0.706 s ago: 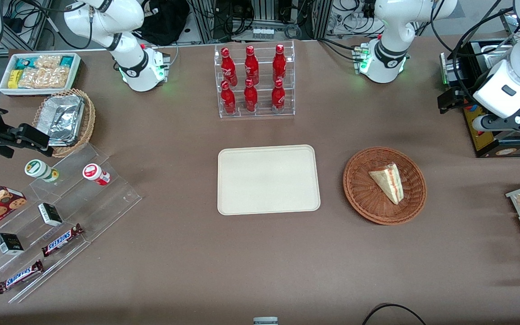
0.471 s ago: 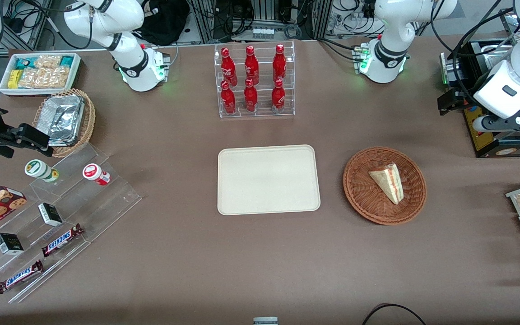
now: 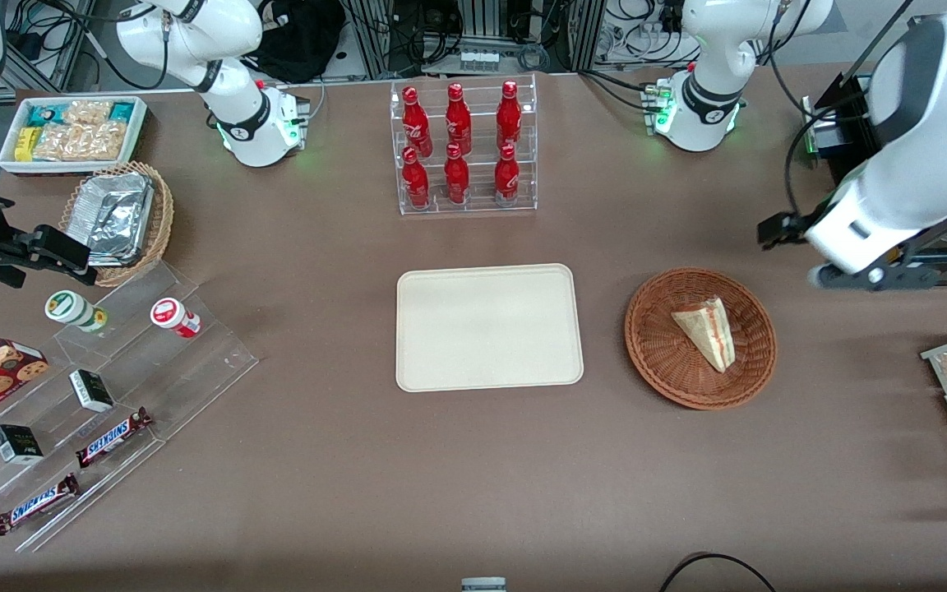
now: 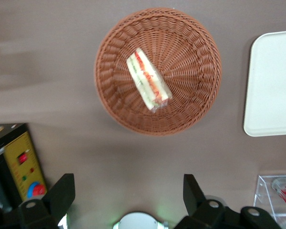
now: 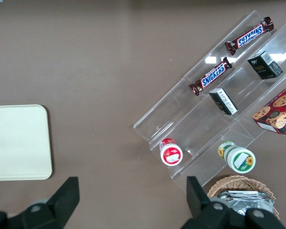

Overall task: Place sandwich from basket to tray
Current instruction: 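Move the left gripper over the wicker basket above the sandwich, then lower the left gripper and close it on the wrapped sandwich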

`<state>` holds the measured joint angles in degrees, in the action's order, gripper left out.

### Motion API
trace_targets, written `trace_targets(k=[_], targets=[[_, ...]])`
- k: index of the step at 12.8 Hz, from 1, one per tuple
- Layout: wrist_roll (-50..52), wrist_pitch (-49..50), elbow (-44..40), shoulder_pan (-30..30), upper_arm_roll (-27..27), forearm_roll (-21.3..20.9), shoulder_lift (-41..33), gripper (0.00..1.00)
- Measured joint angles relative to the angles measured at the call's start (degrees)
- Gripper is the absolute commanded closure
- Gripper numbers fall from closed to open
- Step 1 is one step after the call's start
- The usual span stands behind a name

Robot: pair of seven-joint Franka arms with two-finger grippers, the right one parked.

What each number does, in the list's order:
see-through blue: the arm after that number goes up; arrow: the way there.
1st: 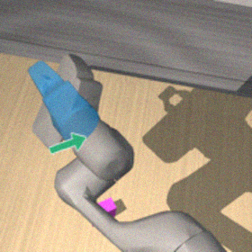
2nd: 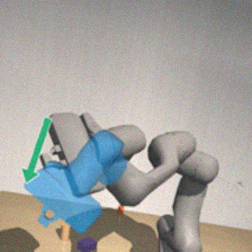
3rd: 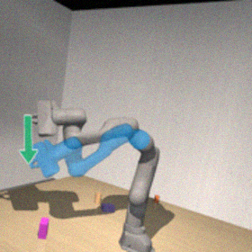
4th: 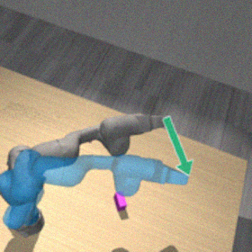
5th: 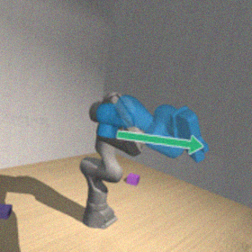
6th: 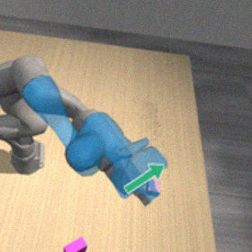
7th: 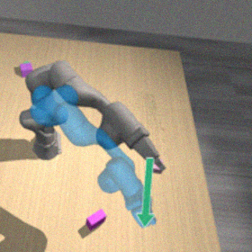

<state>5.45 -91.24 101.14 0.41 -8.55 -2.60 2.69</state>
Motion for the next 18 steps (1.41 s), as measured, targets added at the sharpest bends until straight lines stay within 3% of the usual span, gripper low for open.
trace_targets(k=[9,12,18], targets=[[0.0,-30.67,22.61,0.16,-0.6,0.0,1.04,0.0],[0.69,-35.91,26.47,0.06,-0.44,0.14,1.53,0.0],[21.27,-48.2,32.0,0.0,-0.35,0.29,2.69,0.0]])
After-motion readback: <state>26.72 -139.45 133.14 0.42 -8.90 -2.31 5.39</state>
